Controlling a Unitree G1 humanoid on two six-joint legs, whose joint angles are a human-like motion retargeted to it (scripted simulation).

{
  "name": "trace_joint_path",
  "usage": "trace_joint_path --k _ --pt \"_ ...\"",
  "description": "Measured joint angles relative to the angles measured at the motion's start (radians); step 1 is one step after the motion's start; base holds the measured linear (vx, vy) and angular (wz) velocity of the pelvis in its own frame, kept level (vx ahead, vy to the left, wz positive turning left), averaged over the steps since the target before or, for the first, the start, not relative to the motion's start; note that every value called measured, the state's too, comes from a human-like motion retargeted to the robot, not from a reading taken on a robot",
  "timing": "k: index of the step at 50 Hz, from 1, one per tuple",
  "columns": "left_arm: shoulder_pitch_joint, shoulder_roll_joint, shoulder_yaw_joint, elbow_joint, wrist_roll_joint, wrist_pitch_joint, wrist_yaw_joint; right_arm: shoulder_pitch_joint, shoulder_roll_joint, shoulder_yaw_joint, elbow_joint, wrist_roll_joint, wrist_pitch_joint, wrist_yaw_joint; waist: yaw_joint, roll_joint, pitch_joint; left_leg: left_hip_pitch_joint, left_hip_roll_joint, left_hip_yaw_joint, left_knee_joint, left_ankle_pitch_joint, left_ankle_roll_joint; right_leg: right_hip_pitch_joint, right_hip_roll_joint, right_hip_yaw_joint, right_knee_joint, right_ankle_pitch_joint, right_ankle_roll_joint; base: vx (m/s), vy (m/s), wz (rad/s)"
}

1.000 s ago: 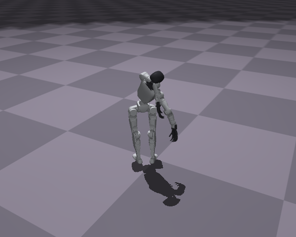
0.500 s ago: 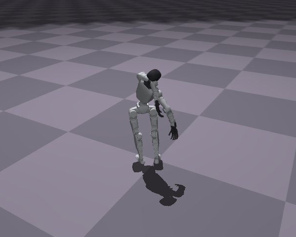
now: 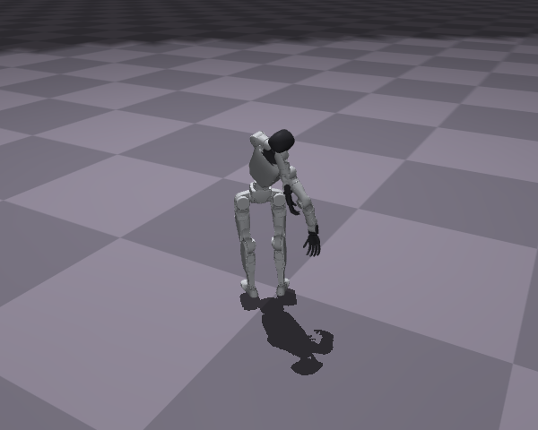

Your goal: Upper body actions

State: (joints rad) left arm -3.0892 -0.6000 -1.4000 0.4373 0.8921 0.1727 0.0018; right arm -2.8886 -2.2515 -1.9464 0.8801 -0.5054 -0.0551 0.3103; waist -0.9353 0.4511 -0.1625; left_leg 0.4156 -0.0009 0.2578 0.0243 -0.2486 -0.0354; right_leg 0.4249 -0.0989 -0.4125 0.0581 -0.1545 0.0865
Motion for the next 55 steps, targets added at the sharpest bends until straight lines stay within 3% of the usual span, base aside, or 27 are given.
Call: trace_joint_path --k 7,13,22,35,55 --pt "0.0 0.0 0.0 -0.018 0.125 0.0 -0.002 0.022 0.0 0.037 -0.029 0.023 0.013 0.017 -0.012 0.002 -0.01 0.013 0.013 -0.018 -0.005 0.002 -0.013 0.023 0.017 -0.015 -0.014 -0.004 -0.006 -0.01 -0.05 0.12" --pt "0.0 0.0 0.0 -0.039 0.05 -0.017 -0.058 0.011 0.0 0.035 -0.003 -0.025 0.029 0.009 0.005 0.002 0.008 0.018 0.012 -0.041 -0.008 0.008 -0.015 0.042 0.019 -0.034 -0.021 -0.008 -0.006 0.0 -0.01 0.17" --pt "0.0 0.0 0.0 -0.066 -0.08 -0.031 -0.025 -0.016 0.0 0.003 0.055 -0.065 0.049 -0.019 0.019 0.001 0.031 0.005 0.012 -0.049 -0.013 0.014 -0.016 0.035 0.022 -0.044 -0.028 -0.007 -0.006 0.0 0.0 0.0" --pt "0.0 0.0 0.0 0.014 -0.068 0.013 0.0 -0.031 0.0 -0.001 0.071 -0.048 0.042 -0.027 -0.007 0.001 0.03 0.004 0.016 -0.035 -0.013 0.01 -0.013 0.024 0.023 -0.037 -0.026 -0.001 -0.005 0.0 0.0 0.0" --pt "0.0 0.0 0.0 0.001 -0.056 -0.009 -0.006 0.004 0.0 0.037 0.032 -0.058 0.028 -0.01 0.013 -0.001 0.017 0.001 -0.011 -0.036 -0.007 0.015 0.012 0.029 0.007 -0.033 -0.026 0.011 0.003 0.01 0.01 -0.01"
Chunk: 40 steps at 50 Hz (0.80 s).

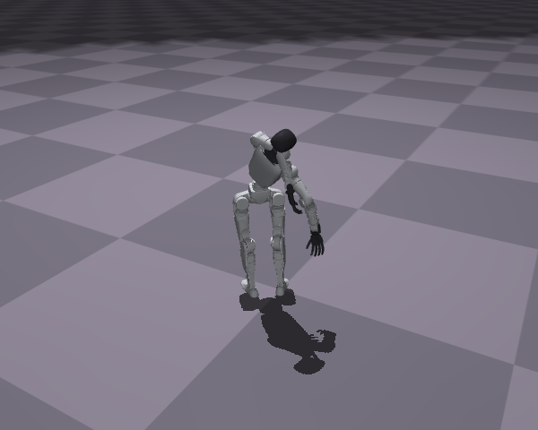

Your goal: Upper body actions

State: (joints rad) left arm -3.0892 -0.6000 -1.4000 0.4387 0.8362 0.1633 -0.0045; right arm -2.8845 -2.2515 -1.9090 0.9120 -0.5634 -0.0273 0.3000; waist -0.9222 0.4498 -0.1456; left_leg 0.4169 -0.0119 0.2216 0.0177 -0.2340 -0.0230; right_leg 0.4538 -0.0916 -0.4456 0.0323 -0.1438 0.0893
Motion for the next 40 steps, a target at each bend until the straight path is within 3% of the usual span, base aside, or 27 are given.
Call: trace_joint_path --k 18,24,33,40 --pt "0.0 0.0 0.0 -0.006 0.028 -0.019 -0.008 -0.015 0.0 -0.028 0.031 0.019 0.002 -0.019 -0.015 -0.004 -0.037 0.0 -0.064 -0.068 -0.009 -0.026 0.039 -0.031 -0.086 -0.085 0.019 0.024 0.053 0.03 0.11 0.15" --pt "0.0 0.0 0.0 0.015 -0.008 -0.013 -0.012 -0.013 0.0 -0.013 -0.005 -0.004 -0.01 -0.028 -0.013 -0.005 0.009 -0.037 -0.064 -0.02 -0.01 -0.003 0.06 -0.075 -0.081 -0.022 0.054 0.033 0.049 -0.04 0.04 -0.37" --pt "0.0 0.0 0.0 0.034 -0.03 0.019 0.011 -0.086 0.0 0.124 -0.131 -0.24 -0.036 -0.142 -0.036 -0.006 0.049 -0.07 -0.037 0.061 -0.018 -0.003 0.056 -0.176 -0.027 0.144 0.162 -0.027 0.02 -0.08 -0.03 -0.44" --pt "0.0 0.0 0.0 -0.034 -0.021 0.027 0.024 -0.133 0.0 0.116 -0.065 -0.199 -0.035 -0.085 -0.015 -0.004 0.05 -0.076 -0.045 0.05 -0.004 -0.007 0.049 -0.157 -0.062 0.069 0.109 -0.005 0.033 0.06 -0.03 0.11"
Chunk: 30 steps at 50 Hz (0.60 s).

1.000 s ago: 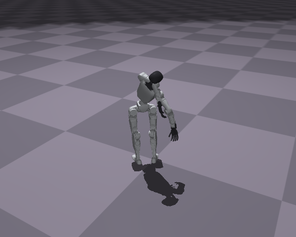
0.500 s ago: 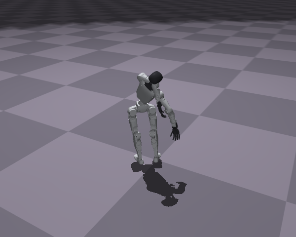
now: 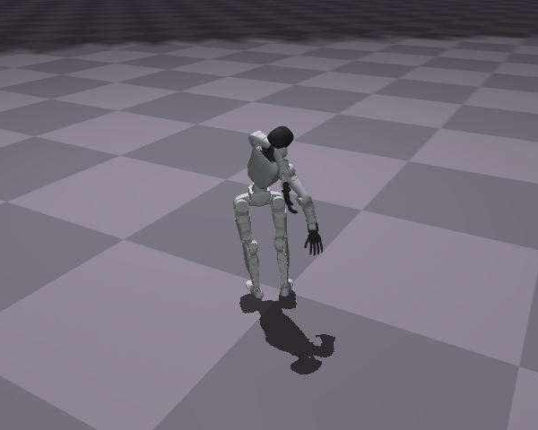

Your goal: Upper body actions

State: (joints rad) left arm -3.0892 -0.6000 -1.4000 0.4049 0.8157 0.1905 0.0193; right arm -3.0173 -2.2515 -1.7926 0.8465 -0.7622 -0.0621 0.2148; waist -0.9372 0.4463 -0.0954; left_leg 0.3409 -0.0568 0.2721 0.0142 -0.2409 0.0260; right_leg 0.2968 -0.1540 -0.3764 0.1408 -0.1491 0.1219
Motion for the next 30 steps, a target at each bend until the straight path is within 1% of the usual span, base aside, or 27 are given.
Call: trace_joint_path --k 2,7,12,15,20,25,30 --pt "0.0 0.0 0.0 -0.022 -0.018 -0.016 -0.009 -0.007 0.0 -0.027 0.039 0.039 0.01 0.024 0.026 0.002 0.007 0.007 0.001 0.002 0.001 -0.002 -0.001 0.017 -0.004 -0.037 -0.016 0.01 0.005 0.0 0.0 0.0" --pt "0.0 0.0 0.0 -0.035 -0.093 -0.063 -0.055 -0.001 0.0 -0.105 0.112 0.137 0.034 0.07 0.054 0.003 -0.005 0.024 0.003 -0.024 0.002 -0.001 -0.006 0.056 0.015 -0.041 -0.053 0.016 -0.003 -0.01 -0.03 0.23" --pt "0.0 0.0 0.0 -0.003 -0.125 -0.071 -0.086 0.037 0.0 -0.162 0.109 0.213 0.025 0.095 0.05 0.003 -0.029 0.041 0.006 -0.039 -0.001 -0.001 -0.012 0.085 0.027 -0.054 -0.07 0.014 -0.012 -0.03 -0.04 0.13" --pt "0.0 0.0 0.0 0.015 -0.096 -0.068 -0.085 0.07 0.0 -0.169 0.088 0.243 0.012 0.097 0.038 0.003 -0.052 0.045 0.012 -0.038 0.001 0.003 -0.018 0.098 0.031 -0.054 -0.077 0.011 -0.017 0.0 0.0 0.0" --pt "0.0 0.0 0.0 0.005 0.026 -0.069 -0.048 0.113 0.0 -0.147 0.06 0.25 0.009 0.092 0.007 0.005 -0.074 0.058 0.023 -0.031 -0.001 0.001 -0.027 0.107 0.042 -0.044 -0.078 0.007 -0.024 0.0 0.0 0.0" --pt "0.0 0.0 0.0 0.006 0.094 -0.071 -0.06 0.132 0.0 -0.126 0.04 0.237 0.018 0.091 -0.008 0.007 -0.066 0.069 0.036 -0.019 -0.003 0.0 -0.035 0.111 0.054 -0.037 -0.079 0.005 -0.03 -0.01 -0.01 -0.01" --pt "0.0 0.0 0.0 0.009 0.032 -0.071 -0.088 0.133 0.0 -0.135 0.024 0.227 0.021 0.1 -0.009 0.008 -0.032 0.076 0.048 -0.013 -0.004 0.0 -0.041 0.115 0.066 -0.033 -0.08 0.003 -0.036 -0.02 -0.02 -0.02"
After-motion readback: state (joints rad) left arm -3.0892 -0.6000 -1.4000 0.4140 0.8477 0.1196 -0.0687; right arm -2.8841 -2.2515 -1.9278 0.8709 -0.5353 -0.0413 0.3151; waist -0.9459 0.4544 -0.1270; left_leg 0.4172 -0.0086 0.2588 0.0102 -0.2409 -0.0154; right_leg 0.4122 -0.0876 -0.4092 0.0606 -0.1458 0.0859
